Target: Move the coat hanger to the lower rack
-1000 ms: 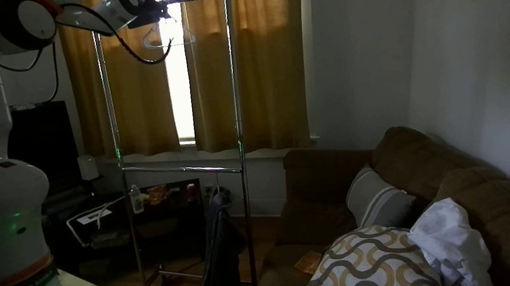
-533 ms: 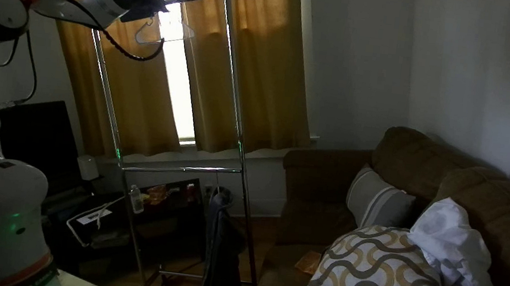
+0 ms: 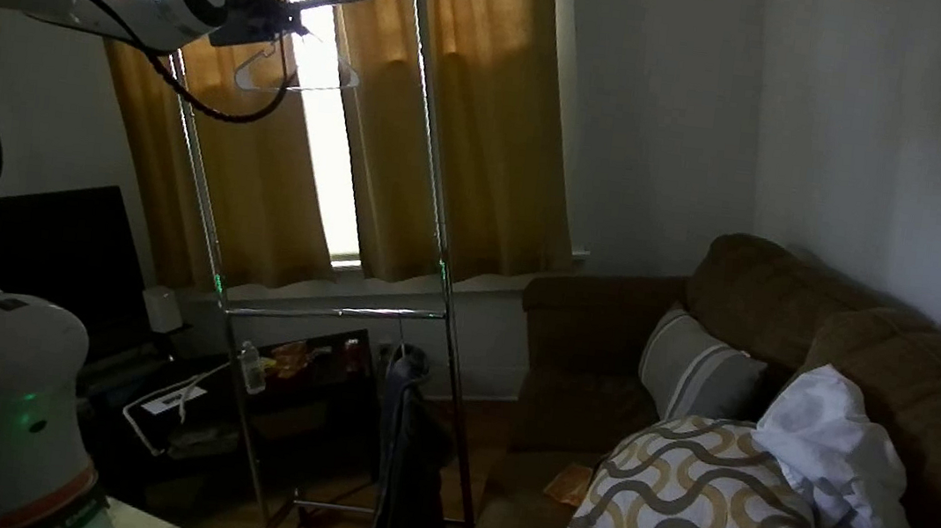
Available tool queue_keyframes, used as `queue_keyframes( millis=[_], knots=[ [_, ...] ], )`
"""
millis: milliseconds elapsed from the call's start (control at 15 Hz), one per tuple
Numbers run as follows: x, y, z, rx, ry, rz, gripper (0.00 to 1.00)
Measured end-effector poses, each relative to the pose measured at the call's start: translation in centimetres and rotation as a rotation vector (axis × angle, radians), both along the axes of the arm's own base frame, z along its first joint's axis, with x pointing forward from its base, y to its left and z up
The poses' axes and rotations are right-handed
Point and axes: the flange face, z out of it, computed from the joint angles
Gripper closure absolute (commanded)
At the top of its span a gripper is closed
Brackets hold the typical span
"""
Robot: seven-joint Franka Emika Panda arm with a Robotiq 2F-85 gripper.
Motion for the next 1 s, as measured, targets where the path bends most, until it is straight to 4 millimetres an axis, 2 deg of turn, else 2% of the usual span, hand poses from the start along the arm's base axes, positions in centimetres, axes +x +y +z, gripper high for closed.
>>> queue_keyframes(
  millis=[333, 1000],
  knots=[
    [-1.2, -1.7, -3.1, 0.013, 0.093, -0.004, 0.98],
    [-1.1, -3.9, -12.6, -0.011, 0.385, -0.008, 0.98]
  ],
)
